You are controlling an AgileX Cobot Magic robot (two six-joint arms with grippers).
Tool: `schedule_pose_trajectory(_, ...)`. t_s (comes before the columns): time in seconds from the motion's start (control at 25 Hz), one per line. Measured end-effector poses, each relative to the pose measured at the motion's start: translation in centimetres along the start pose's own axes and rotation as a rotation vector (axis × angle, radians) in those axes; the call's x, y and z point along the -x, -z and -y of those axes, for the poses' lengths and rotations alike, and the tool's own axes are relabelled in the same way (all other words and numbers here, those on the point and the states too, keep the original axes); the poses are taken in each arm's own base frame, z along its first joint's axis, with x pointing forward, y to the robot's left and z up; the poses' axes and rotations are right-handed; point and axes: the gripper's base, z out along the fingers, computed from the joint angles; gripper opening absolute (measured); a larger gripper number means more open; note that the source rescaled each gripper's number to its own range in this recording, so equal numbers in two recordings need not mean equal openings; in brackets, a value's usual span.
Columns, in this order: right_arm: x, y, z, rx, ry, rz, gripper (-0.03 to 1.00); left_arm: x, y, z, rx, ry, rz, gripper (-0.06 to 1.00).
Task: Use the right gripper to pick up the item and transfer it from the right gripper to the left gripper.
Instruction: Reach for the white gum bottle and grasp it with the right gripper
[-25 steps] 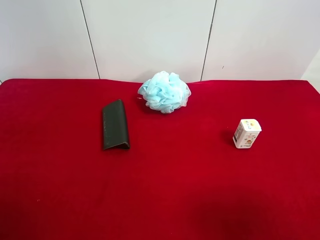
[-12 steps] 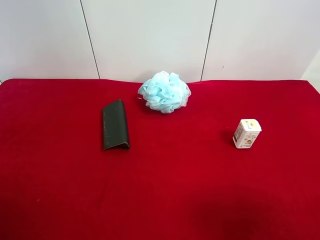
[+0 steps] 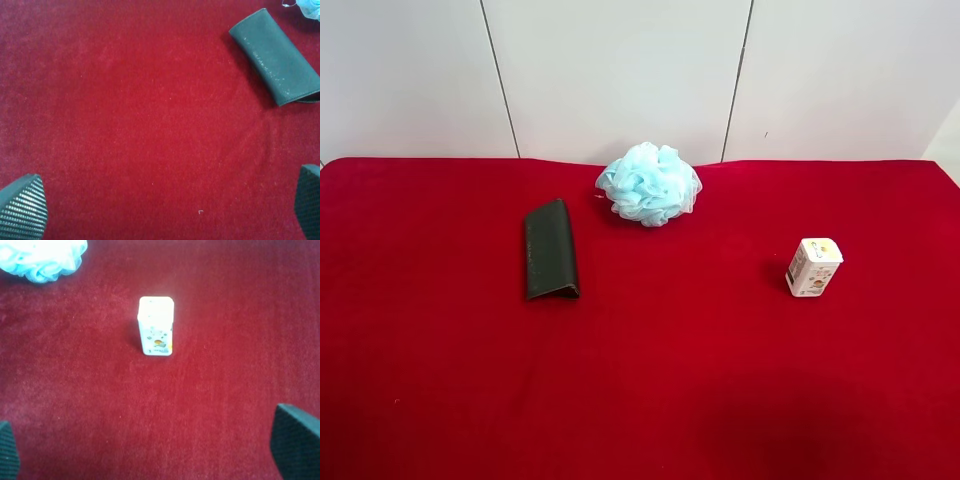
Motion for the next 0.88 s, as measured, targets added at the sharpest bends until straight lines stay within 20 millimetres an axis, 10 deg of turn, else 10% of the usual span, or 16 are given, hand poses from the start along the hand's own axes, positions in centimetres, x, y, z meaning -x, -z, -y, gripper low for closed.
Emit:
schedule_pose_trajectory(0.36,7.2,-3.9,0.7,-0.003,-0.051,-0.272,1.0,0.0,0.0,0.0,0.0,0.0,0.0,1.0)
schedule_pose_trajectory(0.88,14.7,-18.2,2.1,-0.003,-0.108,-0.678,1.0,0.0,0.0,0.0,0.0,0.0,0.0,1.0)
